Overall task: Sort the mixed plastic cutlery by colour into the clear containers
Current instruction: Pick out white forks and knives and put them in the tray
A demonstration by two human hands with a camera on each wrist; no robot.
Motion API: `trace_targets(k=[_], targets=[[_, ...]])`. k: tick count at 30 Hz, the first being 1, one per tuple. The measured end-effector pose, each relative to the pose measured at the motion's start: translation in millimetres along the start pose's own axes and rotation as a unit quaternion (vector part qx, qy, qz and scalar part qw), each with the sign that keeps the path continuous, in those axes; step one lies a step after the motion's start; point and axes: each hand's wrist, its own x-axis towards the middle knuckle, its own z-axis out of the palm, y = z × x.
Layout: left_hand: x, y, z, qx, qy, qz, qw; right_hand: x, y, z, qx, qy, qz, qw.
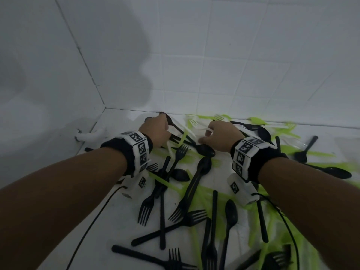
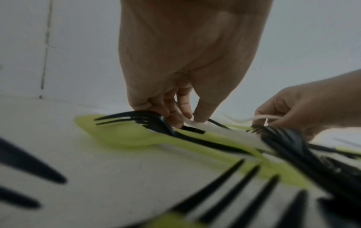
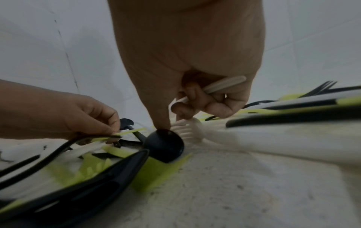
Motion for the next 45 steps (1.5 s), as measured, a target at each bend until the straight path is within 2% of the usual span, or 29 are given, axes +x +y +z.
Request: trace_targets(k=[2,5,10,13,17,22,25,27,30,35,38,43,45], targets=[[-4.5,-1.8,0.2,-0.054,0.013,0.007,0.998,-5.1,-1.9,-0.3,0.000,-0.006,0.000,1.000],[-12.9,-0.6,-4.1,-0.111,0.072,0.047,0.990,-10.3,-2.9,3.3,0.020,-0.001,0.013,1.000],[-25.4,6.8,-13.6,-0.104,0.142,0.131,0.976,-21.5,-2.8,9.5,0.019,-0.005,0.008,1.000],[-37.0,13.1,-20.0,-0.063,0.131,0.164,0.976,-28.8,-3.9,9.3,0.005,-0.008,-0.010,1.000],[-45.9,14.6,-21.7,-0.051,0.121,0.204,0.970,-37.2,1.8,4.2,0.025,0.036,-0.018,0.999],[-39.2,15.6,-10.6,0.005,0.087,0.246,0.965,-47.0,11.9,-14.1,-0.007,0.086,-0.001,0.996],[-32.8,21.2,-3.7,0.064,0.042,0.253,0.964,-53.0,19.3,-20.3,0.013,0.136,0.026,0.990],[-27.2,25.2,1.3,0.132,-0.015,0.244,0.961,-55.3,24.4,-22.7,0.037,0.161,0.039,0.986],[-22.1,31.3,6.4,0.193,-0.071,0.228,0.952,-56.2,33.7,-22.0,0.082,0.219,0.020,0.972],[-31.2,30.4,1.8,0.150,-0.020,0.262,0.953,-60.2,39.4,-24.2,0.123,0.297,-0.007,0.947],[-41.7,25.2,-9.8,0.147,0.000,0.284,0.948,-59.1,35.5,-24.4,0.200,0.325,-0.039,0.923],[-60.3,11.3,-32.6,0.117,0.004,0.240,0.964,-52.4,21.0,-26.9,0.297,0.326,-0.034,0.897],[-64.4,6.3,-36.9,0.102,-0.003,0.217,0.971,-49.2,14.1,-29.6,0.298,0.295,-0.028,0.908]])
